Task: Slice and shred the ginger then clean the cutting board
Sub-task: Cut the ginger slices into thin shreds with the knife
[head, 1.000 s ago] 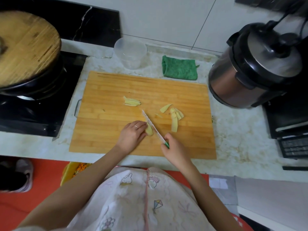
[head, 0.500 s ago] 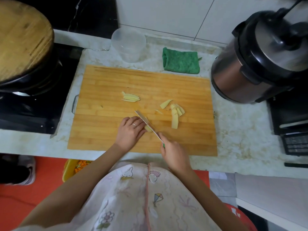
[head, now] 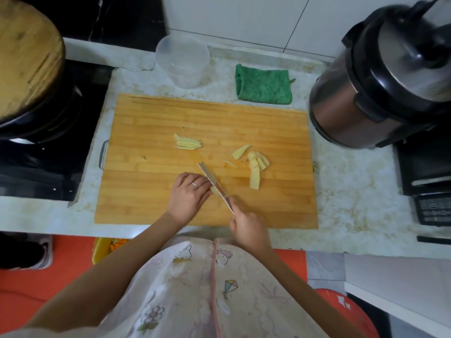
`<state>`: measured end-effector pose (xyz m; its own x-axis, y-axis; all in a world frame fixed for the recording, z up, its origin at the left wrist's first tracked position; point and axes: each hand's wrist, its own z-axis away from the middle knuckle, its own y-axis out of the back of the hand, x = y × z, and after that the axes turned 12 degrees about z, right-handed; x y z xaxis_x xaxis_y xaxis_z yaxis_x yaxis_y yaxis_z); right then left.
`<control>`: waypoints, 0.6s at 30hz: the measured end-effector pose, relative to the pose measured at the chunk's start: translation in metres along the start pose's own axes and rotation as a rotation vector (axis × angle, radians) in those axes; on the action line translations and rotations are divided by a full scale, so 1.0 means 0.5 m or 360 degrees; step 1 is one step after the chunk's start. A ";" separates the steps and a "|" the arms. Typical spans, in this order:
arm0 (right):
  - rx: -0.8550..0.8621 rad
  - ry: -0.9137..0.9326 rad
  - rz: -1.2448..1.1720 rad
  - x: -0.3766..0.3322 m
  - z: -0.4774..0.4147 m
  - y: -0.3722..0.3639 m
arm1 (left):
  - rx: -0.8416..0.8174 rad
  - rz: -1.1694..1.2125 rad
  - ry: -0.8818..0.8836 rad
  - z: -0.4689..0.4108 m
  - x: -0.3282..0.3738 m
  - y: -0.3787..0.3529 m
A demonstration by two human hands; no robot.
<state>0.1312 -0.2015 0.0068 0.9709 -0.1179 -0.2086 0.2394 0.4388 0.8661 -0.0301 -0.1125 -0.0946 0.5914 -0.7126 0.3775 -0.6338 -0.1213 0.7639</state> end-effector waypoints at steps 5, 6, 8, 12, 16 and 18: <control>-0.0008 0.0005 -0.0104 0.003 -0.002 0.011 | -0.0023 0.0089 0.0042 -0.003 0.001 0.002; -0.0012 0.0009 -0.0090 0.002 -0.003 0.011 | -0.0021 0.0098 0.0068 -0.003 0.002 0.002; -0.0026 0.0018 -0.0039 0.003 -0.005 0.012 | -0.0022 0.0117 0.0109 -0.002 0.004 0.001; -0.0023 0.0032 -0.0018 0.009 -0.008 0.011 | -0.0071 0.0088 0.0111 -0.005 0.002 -0.001; 0.0075 -0.0017 -0.0123 0.019 -0.007 0.014 | -0.0140 0.0127 0.0112 -0.005 0.004 0.000; 0.0192 -0.0071 -0.0184 0.022 -0.006 0.019 | -0.0164 0.0144 0.0078 -0.009 -0.001 0.004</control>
<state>0.1444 -0.1958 0.0114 0.9349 -0.2020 -0.2918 0.3436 0.3101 0.8865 -0.0296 -0.1094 -0.0909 0.5597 -0.6823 0.4704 -0.6323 0.0153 0.7746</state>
